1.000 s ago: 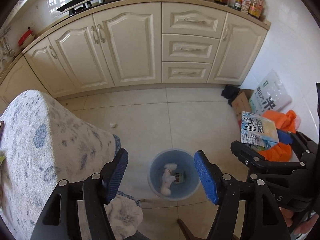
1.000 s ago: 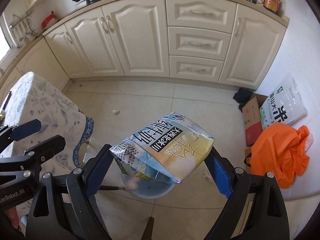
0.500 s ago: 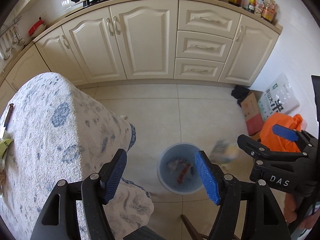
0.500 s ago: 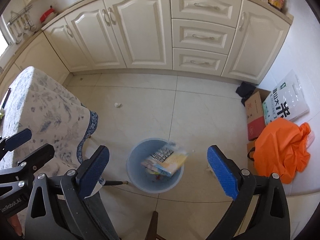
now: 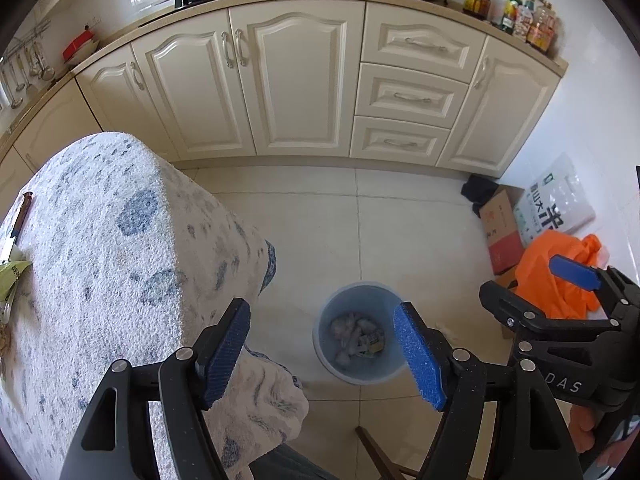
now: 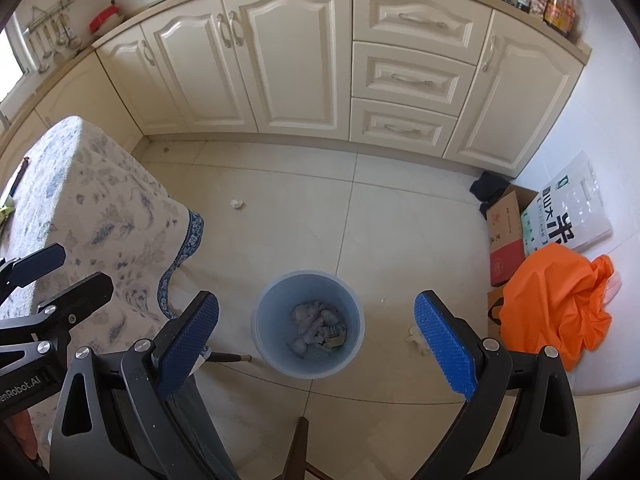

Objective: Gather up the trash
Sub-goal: 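Open the left gripper over the bin while the right gripper releases the snack bag, then move both open grippers back to the table of trash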

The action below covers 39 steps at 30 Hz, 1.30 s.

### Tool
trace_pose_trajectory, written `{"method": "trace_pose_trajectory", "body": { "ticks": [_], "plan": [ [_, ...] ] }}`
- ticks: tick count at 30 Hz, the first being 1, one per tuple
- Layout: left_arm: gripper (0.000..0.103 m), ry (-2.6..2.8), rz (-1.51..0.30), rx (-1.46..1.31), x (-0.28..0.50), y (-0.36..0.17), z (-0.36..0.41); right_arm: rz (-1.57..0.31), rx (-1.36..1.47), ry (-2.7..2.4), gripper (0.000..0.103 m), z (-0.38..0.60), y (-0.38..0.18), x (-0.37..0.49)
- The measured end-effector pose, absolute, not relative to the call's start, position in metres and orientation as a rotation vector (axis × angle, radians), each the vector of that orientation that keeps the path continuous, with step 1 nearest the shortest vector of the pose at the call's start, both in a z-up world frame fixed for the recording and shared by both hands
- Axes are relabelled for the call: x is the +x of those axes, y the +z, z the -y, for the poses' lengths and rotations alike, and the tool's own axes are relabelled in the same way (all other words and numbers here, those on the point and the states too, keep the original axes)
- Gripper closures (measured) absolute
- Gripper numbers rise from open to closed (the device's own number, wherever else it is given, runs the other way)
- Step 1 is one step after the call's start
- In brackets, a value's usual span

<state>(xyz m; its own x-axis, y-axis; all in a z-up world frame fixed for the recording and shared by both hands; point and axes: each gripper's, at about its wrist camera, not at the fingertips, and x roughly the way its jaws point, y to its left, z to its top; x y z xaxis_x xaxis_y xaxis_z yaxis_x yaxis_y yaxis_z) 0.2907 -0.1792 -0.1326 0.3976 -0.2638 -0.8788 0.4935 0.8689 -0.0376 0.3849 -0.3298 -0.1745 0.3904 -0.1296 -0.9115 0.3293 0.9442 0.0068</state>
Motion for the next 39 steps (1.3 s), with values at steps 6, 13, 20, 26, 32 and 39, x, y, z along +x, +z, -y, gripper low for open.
{"method": "trace_pose_trajectory", "body": {
  "ticks": [6,13,20,26,32,39],
  "plan": [
    [0.033,-0.486,-1.031,0.227,0.28,-0.116,0.167,-1.101,0.182,-0.295,0.003,0.323,-0.158,0.379],
    [0.031,-0.464,-0.981,0.198,0.255,-0.093,0.139,-1.05,0.151,-0.259,0.003,0.304,-0.133,0.375],
    [0.029,-0.418,-0.927,0.156,0.226,-0.07,0.098,-1.006,0.107,-0.199,0.002,0.271,-0.112,0.376],
    [0.024,-0.362,-0.886,0.115,0.199,-0.051,0.059,-0.982,0.074,-0.128,0.001,0.241,-0.102,0.377],
    [0.019,-0.278,-0.851,0.073,0.172,-0.037,0.015,-0.976,0.029,-0.042,0.001,0.208,-0.096,0.384],
    [0.018,-0.157,-0.841,0.04,0.153,-0.02,-0.033,-0.974,-0.024,0.09,0.001,0.155,-0.095,0.401]
  ]
}}
